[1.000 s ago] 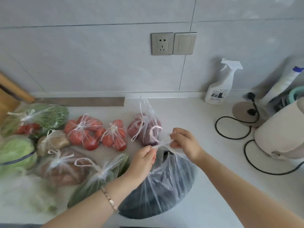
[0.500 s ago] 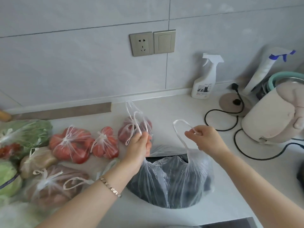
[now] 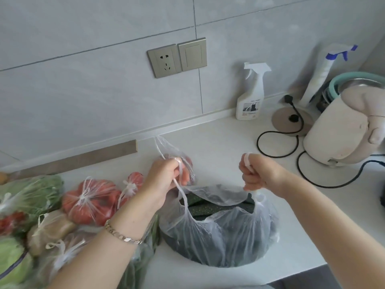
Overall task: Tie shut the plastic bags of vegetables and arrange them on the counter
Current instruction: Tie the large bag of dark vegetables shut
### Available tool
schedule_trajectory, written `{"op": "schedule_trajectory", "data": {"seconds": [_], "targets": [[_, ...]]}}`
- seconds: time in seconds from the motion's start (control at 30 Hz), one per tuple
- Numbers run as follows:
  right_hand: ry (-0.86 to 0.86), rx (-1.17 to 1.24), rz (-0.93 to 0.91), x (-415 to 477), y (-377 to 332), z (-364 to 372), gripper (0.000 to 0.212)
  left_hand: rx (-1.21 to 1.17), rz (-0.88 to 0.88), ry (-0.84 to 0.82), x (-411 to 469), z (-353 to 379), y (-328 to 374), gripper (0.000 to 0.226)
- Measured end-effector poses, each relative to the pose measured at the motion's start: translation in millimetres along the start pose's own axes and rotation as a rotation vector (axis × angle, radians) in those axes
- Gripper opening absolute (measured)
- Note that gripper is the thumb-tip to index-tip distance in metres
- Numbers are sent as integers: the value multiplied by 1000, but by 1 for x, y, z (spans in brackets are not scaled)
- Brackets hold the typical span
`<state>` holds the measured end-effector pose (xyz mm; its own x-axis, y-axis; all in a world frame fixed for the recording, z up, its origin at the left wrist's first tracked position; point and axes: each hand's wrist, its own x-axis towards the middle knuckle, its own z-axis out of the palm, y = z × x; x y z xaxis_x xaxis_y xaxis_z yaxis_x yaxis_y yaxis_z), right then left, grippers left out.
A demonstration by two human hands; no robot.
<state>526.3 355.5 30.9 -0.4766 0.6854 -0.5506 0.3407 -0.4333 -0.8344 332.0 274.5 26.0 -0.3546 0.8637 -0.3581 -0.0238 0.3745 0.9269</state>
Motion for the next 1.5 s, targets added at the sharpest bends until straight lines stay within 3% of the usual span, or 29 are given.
{"op": "schedule_trajectory", "data": {"seconds": [0.17,0.33,0.47,0.57,0.73,0.9,1.03,1.23,1.3,1.4,1.5], "targets": [[84,-65,154,6,9,0,25,48,-66,-57,1,-9,1,51],[124,79,177,13,21,1,31,23,-110,-137,-6,-9,-2,25],[161,277,200,14,29,2,16,-156,-159,-257,-14,-4,-14,18],[165,398,210,15,36,7,18,-261,-98,-293,-18,0,-19,21],[152,332,-12,11,43,33,18,-264,136,-288,-21,10,-8,26],[266,198,-275,13,36,66,12,-336,165,-307,-22,21,11,21],[123,21,-304,13,48,95,25,-379,142,-255,-11,26,15,30],[-90,126,-299,4,66,94,15,-446,7,-160,22,16,8,31],[-87,99,-313,3,70,92,14,-321,-32,-116,25,15,-3,27],[-34,170,-268,4,72,88,23,163,-38,-77,19,10,-25,27],[90,224,-220,8,73,79,30,447,56,-215,4,2,-38,31]]}}
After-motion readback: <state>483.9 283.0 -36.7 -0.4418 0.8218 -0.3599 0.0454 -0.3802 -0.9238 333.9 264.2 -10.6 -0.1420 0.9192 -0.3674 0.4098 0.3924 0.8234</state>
